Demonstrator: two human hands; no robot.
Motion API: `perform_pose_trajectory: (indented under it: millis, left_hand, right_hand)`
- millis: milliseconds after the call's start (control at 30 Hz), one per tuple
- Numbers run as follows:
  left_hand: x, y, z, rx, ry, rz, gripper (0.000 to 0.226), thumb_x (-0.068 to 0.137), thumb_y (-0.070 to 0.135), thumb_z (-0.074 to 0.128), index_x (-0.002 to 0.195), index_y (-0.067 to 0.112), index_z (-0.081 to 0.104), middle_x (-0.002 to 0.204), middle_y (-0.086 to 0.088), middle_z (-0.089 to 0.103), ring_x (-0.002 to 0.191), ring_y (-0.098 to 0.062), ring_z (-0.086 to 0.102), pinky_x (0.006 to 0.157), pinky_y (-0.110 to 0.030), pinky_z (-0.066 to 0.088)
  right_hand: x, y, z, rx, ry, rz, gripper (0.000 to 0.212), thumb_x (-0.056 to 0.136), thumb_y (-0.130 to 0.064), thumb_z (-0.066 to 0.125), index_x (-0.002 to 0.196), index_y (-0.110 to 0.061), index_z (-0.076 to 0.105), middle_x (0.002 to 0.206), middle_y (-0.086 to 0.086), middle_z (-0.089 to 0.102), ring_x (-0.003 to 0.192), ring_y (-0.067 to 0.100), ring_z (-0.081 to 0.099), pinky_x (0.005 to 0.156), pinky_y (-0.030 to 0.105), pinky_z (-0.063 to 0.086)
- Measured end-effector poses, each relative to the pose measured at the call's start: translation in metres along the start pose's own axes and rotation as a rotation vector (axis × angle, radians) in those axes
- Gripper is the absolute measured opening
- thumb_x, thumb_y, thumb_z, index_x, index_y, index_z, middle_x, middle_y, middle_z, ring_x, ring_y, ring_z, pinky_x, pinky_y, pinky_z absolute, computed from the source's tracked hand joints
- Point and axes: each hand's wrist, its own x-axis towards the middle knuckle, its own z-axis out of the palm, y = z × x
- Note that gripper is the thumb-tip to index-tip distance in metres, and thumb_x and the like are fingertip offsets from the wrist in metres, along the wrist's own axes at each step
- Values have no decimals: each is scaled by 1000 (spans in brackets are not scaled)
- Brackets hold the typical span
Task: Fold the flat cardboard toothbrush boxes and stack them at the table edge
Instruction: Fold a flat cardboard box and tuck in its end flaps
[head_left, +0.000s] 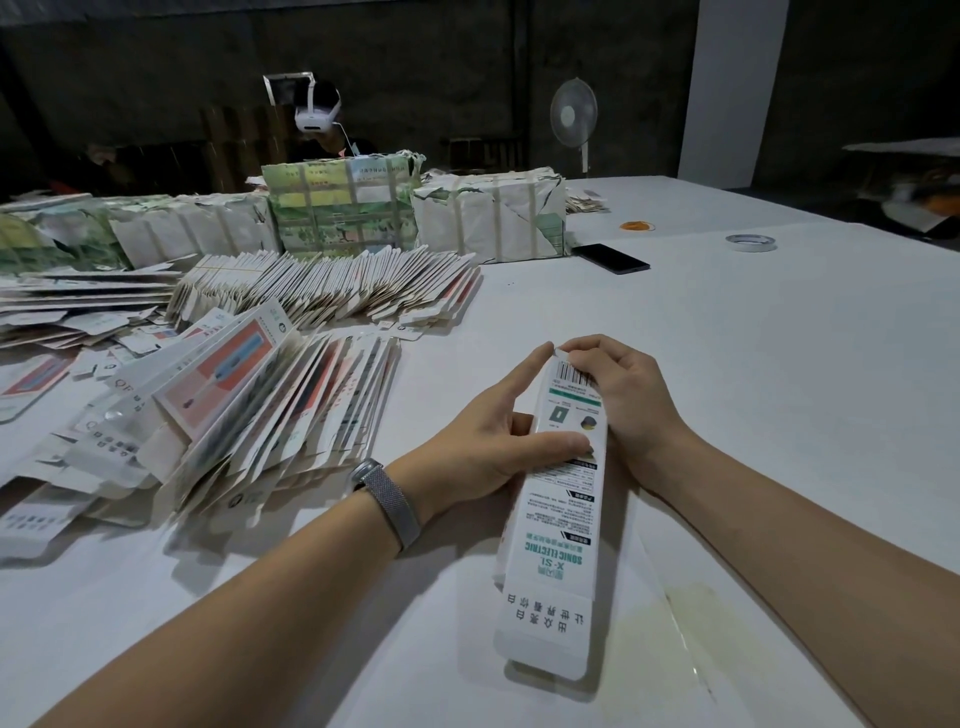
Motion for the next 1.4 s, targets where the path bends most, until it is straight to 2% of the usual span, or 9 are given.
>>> perform_pose_trajectory:
  millis: [133, 267, 500, 700, 833, 933, 1167, 1267, 1400]
  left_hand:
    - [1, -1, -1, 29, 15, -1, 100, 87, 3, 73, 159, 36, 12, 118, -19, 72, 83, -22, 73, 71, -31, 59]
    - [1, -2, -1, 23, 10, 19, 98, 80, 10, 74, 156, 36, 20, 118, -23, 71, 85, -26, 72, 73, -34, 60]
    - [1, -5, -3, -45, -9, 37, 79, 81, 8, 72, 144, 34, 32, 95, -12, 76, 70, -21, 73, 61, -29, 58]
    - [1, -6, -5, -57, 42, 41, 78, 81, 10, 73, 143, 34, 30, 92, -14, 77, 67, -21, 73, 61, -29, 58]
    - [0, -6, -7, -86, 82, 48, 77, 84, 5, 73, 141, 31, 28, 93, -16, 77, 67, -23, 73, 63, -30, 59]
    - [0, -7, -8, -93, 95, 51, 73, 89, -2, 70, 140, 28, 27, 93, -16, 77, 67, -23, 73, 63, -30, 59]
    - [2, -9, -8, -103, 92, 54, 75, 83, 9, 73, 138, 33, 28, 95, -13, 78, 69, -22, 74, 64, -30, 59]
    - [2, -11, -8, -103, 94, 53, 81, 84, 12, 73, 143, 35, 24, 97, -12, 78, 73, -22, 75, 66, -31, 59]
    - [3, -11, -8, -122, 82, 68, 75, 80, 17, 78, 136, 34, 31, 99, -17, 77, 73, -25, 74, 66, -33, 59]
  right_hand:
    - [1, 1, -1, -11, 6, 2, 32, 94, -10, 57, 71, -24, 73, 70, 4, 69, 61, 16, 66, 54, 26, 54]
    - [2, 1, -1, -10, -4, 9, 35, 94, -9, 55, 69, -26, 73, 69, 2, 70, 61, 16, 66, 55, 27, 55]
    - [-1, 2, 0, -18, -35, -10, 38, 98, -12, 51, 68, -27, 70, 66, -1, 66, 59, 13, 64, 53, 25, 52]
    - [-2, 4, 1, -39, 16, -27, 14, 99, -19, 53, 87, -21, 59, 71, -2, 68, 63, 15, 67, 55, 29, 53]
    - [-2, 5, 3, -63, -22, -36, 7, 98, -18, 57, 97, -25, 56, 78, 3, 72, 64, 19, 68, 58, 32, 54]
    - [-2, 6, 2, -71, -22, -36, 12, 97, -22, 61, 103, -27, 50, 78, 6, 74, 65, 20, 69, 61, 37, 55]
    - [-2, 6, 1, -74, -23, -70, 13, 96, -24, 65, 95, -26, 52, 81, 12, 73, 65, 24, 68, 66, 45, 53]
    - [-3, 6, 1, -84, -19, -73, 15, 97, -24, 64, 86, -29, 53, 81, 12, 74, 64, 23, 68, 66, 44, 52]
    - [-3, 5, 0, -70, -21, -70, 14, 96, -24, 64, 90, -23, 52, 79, 10, 74, 64, 22, 68, 65, 42, 51]
